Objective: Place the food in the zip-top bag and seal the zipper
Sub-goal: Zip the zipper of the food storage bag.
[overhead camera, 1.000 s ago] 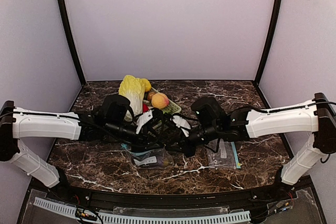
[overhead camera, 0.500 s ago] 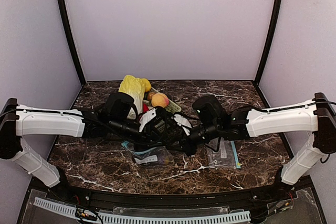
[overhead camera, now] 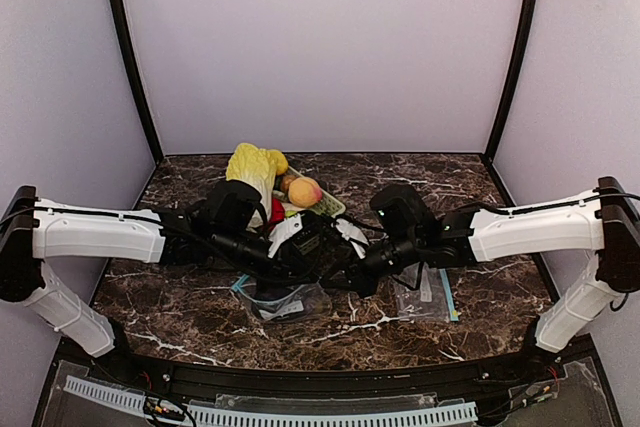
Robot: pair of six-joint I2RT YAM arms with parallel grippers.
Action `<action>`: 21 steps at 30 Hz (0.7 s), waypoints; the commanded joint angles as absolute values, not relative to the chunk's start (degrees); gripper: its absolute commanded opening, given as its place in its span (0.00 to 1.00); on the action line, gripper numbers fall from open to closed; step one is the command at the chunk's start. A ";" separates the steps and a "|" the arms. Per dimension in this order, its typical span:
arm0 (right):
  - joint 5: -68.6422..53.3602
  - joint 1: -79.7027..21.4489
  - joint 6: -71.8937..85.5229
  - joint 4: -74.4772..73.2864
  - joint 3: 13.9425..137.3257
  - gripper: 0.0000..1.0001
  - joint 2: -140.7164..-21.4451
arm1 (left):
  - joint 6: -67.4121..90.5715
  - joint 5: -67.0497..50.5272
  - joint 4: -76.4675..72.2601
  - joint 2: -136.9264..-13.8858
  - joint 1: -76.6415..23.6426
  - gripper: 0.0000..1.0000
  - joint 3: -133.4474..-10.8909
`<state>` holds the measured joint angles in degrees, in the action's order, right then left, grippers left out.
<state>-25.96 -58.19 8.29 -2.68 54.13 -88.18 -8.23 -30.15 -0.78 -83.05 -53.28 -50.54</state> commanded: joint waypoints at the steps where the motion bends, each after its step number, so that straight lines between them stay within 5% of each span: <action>1: -26.74 -57.39 9.23 3.08 54.16 0.00 -86.30 | -8.76 -29.35 2.92 -84.06 -54.24 0.10 -50.95; 6: -26.30 -57.23 9.40 3.05 53.72 0.00 -85.99 | -8.59 -28.68 2.93 -83.43 -54.26 0.01 -51.06; 21: -20.93 -55.90 8.53 -2.00 51.59 0.00 -82.04 | -8.74 -26.92 7.26 -81.23 -54.24 0.01 -50.78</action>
<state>-24.45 -57.63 9.08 -2.44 52.01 -85.14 -8.40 -28.21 -0.71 -83.02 -54.00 -51.35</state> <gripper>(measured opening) 0.005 0.055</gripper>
